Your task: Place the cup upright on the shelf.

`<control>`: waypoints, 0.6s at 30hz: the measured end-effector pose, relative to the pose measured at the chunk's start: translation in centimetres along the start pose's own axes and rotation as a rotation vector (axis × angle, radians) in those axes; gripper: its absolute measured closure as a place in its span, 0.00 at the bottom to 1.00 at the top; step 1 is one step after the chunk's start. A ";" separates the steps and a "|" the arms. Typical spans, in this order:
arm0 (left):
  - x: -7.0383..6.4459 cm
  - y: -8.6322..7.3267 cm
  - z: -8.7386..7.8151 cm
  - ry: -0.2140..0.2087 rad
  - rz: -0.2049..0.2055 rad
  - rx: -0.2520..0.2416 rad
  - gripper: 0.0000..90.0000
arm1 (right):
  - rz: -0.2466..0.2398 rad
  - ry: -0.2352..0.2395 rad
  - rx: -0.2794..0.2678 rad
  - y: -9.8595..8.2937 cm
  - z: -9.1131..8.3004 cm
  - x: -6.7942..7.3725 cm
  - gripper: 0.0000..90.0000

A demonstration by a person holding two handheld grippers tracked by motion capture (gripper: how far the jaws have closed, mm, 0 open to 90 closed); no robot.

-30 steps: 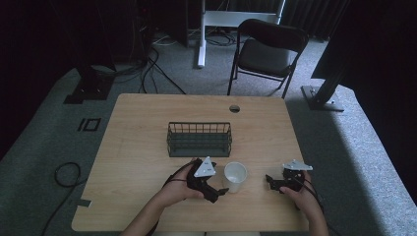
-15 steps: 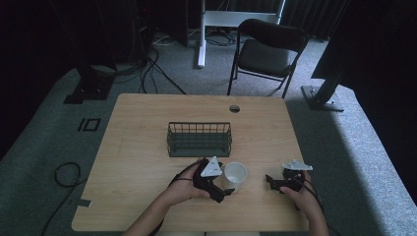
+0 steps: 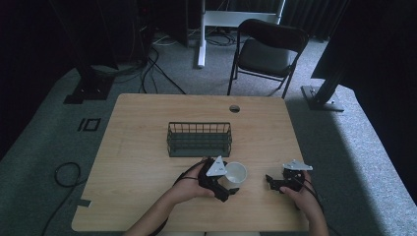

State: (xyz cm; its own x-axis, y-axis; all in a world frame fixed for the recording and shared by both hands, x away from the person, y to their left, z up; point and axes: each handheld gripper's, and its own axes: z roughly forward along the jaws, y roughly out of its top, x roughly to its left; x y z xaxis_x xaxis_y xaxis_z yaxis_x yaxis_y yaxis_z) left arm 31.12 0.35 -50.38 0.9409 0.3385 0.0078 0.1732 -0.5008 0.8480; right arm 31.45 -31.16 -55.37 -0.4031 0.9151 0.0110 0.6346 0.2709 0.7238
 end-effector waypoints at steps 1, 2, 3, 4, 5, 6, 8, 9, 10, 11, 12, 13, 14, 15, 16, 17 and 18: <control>-0.1 0.1 0.1 0.000 -0.006 -0.009 0.04 | 0.000 0.000 0.000 0.0 0.0 0.0 0.12; -0.1 0.2 0.2 0.002 -0.011 -0.011 0.04 | 0.000 0.000 0.000 0.0 0.0 0.0 0.12; -0.1 0.2 0.3 0.002 -0.006 -0.014 0.05 | -0.001 0.000 0.000 0.0 0.0 0.0 0.12; -0.1 0.3 0.4 0.009 -0.004 -0.018 0.05 | 0.000 0.000 0.000 0.0 0.0 0.0 0.12; -0.1 0.4 0.5 0.012 -0.007 -0.025 0.05 | 0.000 0.000 0.000 0.0 0.0 0.0 0.12; -0.1 0.4 0.5 0.010 -0.005 -0.024 0.06 | 0.000 0.000 0.000 0.0 0.0 0.0 0.12; -0.1 0.6 0.7 0.021 0.000 -0.031 0.07 | 0.000 0.000 0.000 0.0 0.0 0.0 0.12; -0.1 0.6 0.8 0.016 0.001 -0.027 0.10 | 0.000 0.000 0.000 0.0 0.0 0.0 0.12; -0.2 0.6 0.9 0.017 0.001 -0.023 0.12 | 0.000 0.000 0.000 0.0 0.0 0.0 0.12; -0.2 0.6 0.9 0.021 0.005 -0.019 0.12 | 0.000 0.000 0.000 0.0 0.0 0.0 0.12; -0.2 0.6 1.0 0.023 0.011 -0.011 0.14 | 0.000 0.000 0.000 0.0 0.0 0.0 0.12; -0.2 0.6 1.1 0.023 0.010 -0.011 0.15 | 0.000 0.000 0.000 0.0 0.0 0.0 0.12; -0.2 0.7 1.1 0.025 0.003 -0.018 0.16 | 0.000 0.000 0.000 0.0 0.0 0.0 0.12; -0.2 0.7 1.2 0.022 0.002 -0.018 0.18 | 0.000 0.000 0.000 0.0 0.0 0.0 0.12; -0.3 0.7 1.2 0.027 0.008 -0.025 0.19 | 0.000 0.000 0.000 0.0 0.0 0.0 0.12; -0.3 0.7 1.2 0.030 0.013 -0.025 0.22 | -0.001 0.000 0.000 0.0 0.0 0.0 0.12; -0.3 0.7 1.2 0.037 0.019 -0.028 0.22 | 0.000 0.000 0.000 0.0 0.0 0.0 0.12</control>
State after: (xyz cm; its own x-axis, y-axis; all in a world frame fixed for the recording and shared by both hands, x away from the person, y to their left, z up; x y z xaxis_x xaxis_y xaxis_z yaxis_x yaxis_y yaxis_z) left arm 31.30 -1.09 -50.39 0.9325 0.3586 0.0433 0.1464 -0.4848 0.8623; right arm 31.45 -31.16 -55.37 -0.4034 0.9150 0.0107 0.6344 0.2712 0.7239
